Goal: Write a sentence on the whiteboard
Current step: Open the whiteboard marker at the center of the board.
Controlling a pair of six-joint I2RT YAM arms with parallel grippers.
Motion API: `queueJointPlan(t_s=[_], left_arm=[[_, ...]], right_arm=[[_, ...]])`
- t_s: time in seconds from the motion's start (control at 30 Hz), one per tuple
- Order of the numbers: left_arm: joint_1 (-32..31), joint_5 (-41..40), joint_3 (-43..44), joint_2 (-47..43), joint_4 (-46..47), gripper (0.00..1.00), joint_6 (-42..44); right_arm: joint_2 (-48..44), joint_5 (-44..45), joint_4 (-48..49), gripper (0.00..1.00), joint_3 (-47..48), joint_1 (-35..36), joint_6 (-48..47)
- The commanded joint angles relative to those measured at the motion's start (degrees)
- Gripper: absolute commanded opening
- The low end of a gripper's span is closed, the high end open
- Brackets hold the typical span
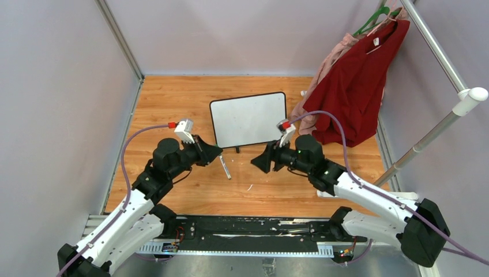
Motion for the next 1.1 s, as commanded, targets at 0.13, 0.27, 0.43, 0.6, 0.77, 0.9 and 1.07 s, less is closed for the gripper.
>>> queueJointPlan(t_s=[0.13, 0.27, 0.43, 0.6, 0.77, 0.9, 1.07], left_arm=[[-0.13, 5.14, -1.00, -2.98, 11.25, 0.00, -8.22], [-0.17, 5.53, -0.89, -5.27, 11.24, 0.00, -9.37], [-0.17, 6.30, -0.37, -7.14, 10.64, 0.00, -9.94], [-0.17, 6.82, 0.26, -8.16, 9.81, 0.00, -10.22], [-0.17, 7.17, 0.28, -9.03, 9.99, 0.00, -10.82], [-0.17, 7.41, 0.51, -9.27, 9.90, 0.00, -11.06], [-0.17, 7.29, 0.86, -9.55, 9.90, 0.00, -11.47]], right_arm=[[1.73, -0.56, 8.54, 0.67, 4.23, 11.53, 3.22], [5.33, -0.68, 11.54, 0.67, 6.43, 13.39, 4.52], [9.92, -2.16, 14.89, 0.67, 9.78, 14.95, 6.42], [13.10, -3.58, 17.13, 0.65, 12.24, 15.44, 8.51], [15.86, -5.12, 18.88, 0.55, 13.97, 15.63, 10.47], [17.11, -6.27, 19.73, 0.44, 14.60, 15.67, 11.28], [16.82, -6.89, 19.98, 0.26, 14.29, 15.77, 11.15]])
